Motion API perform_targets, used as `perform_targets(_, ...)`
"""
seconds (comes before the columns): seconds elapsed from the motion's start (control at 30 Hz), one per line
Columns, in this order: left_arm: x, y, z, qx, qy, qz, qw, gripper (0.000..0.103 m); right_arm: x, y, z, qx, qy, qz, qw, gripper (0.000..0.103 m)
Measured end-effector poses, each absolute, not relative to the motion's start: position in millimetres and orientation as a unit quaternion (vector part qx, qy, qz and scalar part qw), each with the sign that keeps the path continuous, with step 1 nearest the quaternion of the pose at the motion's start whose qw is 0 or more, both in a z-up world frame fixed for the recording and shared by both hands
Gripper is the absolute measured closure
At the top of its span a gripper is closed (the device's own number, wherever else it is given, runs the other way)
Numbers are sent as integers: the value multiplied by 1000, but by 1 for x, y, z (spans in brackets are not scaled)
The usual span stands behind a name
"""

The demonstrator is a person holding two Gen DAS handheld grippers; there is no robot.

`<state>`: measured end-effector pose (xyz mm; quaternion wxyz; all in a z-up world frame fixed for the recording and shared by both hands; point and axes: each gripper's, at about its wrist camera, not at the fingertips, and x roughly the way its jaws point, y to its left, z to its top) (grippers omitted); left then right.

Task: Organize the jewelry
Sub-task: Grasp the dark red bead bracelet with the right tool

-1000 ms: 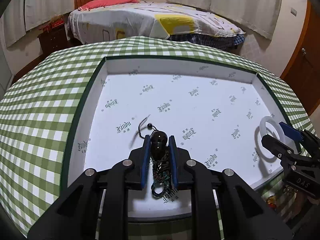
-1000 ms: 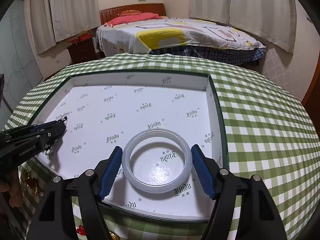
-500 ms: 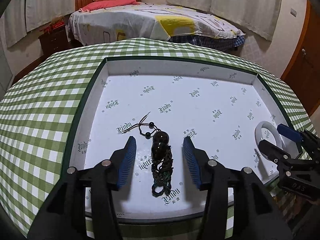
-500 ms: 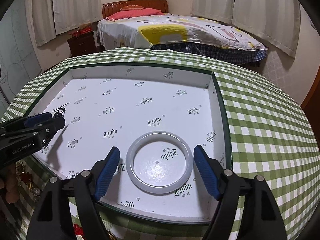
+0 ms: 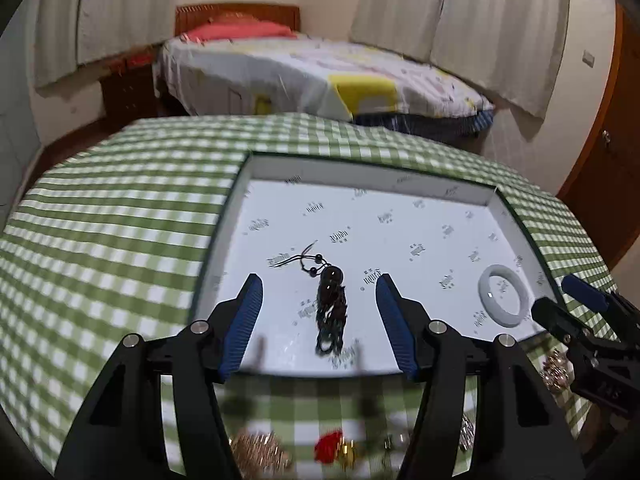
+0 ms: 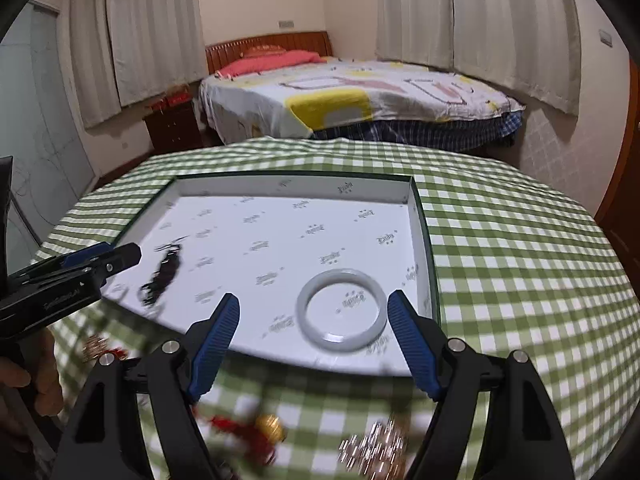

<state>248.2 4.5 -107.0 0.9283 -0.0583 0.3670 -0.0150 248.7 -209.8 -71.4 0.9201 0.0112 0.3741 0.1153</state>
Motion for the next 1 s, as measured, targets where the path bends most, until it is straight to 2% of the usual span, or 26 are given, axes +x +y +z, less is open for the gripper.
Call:
perform_targets(0.4, 145, 6, -105, -53, 341, 22, 938, 45, 158, -196, -81, 1, 362, 126, 924, 29)
perform_targets(0.63, 116, 12, -116, -57, 356, 29, 932, 45, 146, -179, -111, -7, 411, 147, 900, 29)
perform_targets(0.9, 103, 10, -124, -59, 367, 25, 928, 45, 144, -166, -123, -37, 424, 142, 893, 28)
perform_targets(0.93, 102, 9, -124, -58, 367, 23, 928, 45, 143, -165, -123, -40, 423, 143, 894, 31)
perform_targets(1.0, 100, 5, -125, -55, 367, 21, 928, 45, 142, -165, -123, -42, 419, 147, 895, 47)
